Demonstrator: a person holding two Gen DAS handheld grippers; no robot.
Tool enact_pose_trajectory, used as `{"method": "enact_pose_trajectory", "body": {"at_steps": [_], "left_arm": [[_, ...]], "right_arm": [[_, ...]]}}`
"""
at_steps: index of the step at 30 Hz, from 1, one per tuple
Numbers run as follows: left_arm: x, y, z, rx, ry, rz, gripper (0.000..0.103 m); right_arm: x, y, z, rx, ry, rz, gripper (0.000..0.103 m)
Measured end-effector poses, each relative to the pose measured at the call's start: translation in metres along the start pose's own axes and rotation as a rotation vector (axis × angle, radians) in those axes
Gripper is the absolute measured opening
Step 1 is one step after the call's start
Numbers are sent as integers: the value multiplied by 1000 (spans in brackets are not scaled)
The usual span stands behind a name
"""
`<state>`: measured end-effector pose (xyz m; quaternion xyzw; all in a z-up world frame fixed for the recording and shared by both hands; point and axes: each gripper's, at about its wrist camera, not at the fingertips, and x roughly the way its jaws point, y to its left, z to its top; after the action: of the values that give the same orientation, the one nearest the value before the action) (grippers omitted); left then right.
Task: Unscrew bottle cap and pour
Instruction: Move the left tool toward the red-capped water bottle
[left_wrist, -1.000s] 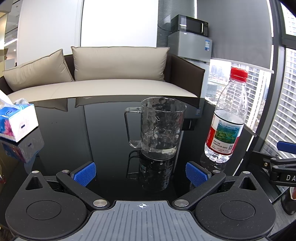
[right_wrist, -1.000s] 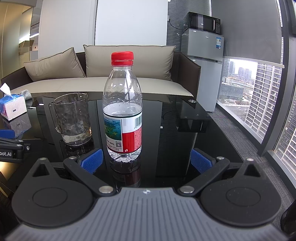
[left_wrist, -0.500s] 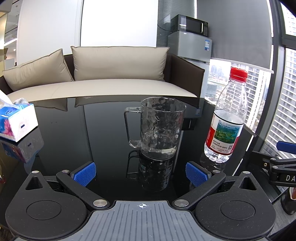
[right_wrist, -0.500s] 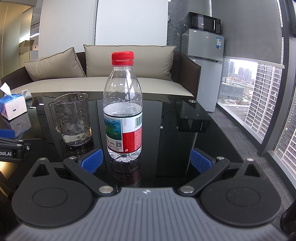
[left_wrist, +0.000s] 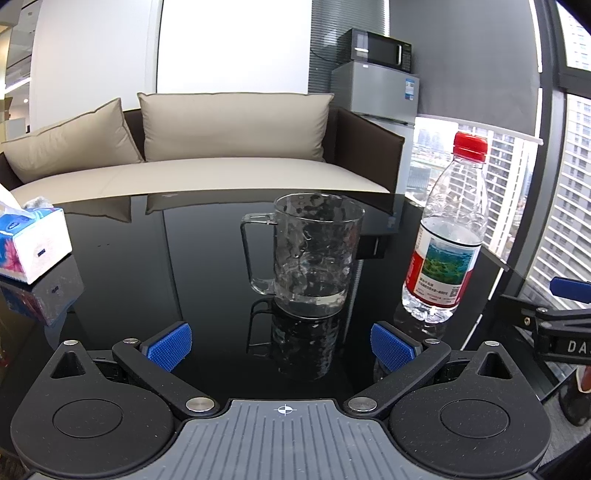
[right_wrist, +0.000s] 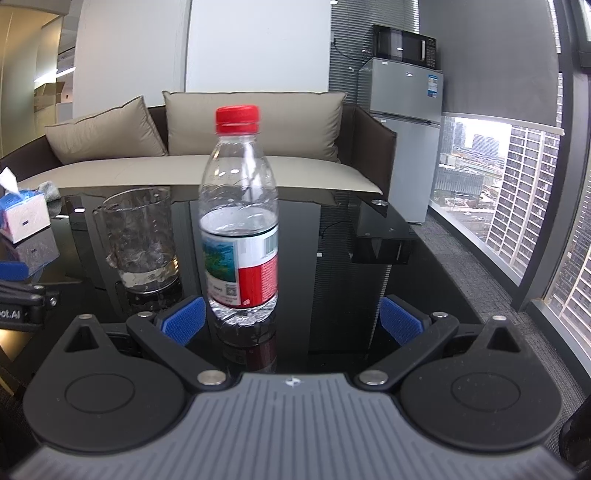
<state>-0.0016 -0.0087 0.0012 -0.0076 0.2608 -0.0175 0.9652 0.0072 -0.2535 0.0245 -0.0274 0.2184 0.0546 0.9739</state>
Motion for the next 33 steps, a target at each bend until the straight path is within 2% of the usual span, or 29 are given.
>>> {"method": "enact_pose_trajectory", "body": {"at_steps": [4,8,18,23,33], "left_arm": [[-3,-7,0,8,-16,-49,102],[3,-16,2,5,13,-104,102],[21,-54,4,138,21,-153,102],[35,-64,9,143,50,-194,102],[52,-85,21,166,42,-258,102]], "right_arm": [[-4,-11,4,29,-9,-26,103],[-7,-22,8,57,-18,-53,103],[3,-40,12,107,-28,-92,103],[1,-52,14,138,-36,-97,103],[-3,-75,18,205,-46,-90,103]]}}
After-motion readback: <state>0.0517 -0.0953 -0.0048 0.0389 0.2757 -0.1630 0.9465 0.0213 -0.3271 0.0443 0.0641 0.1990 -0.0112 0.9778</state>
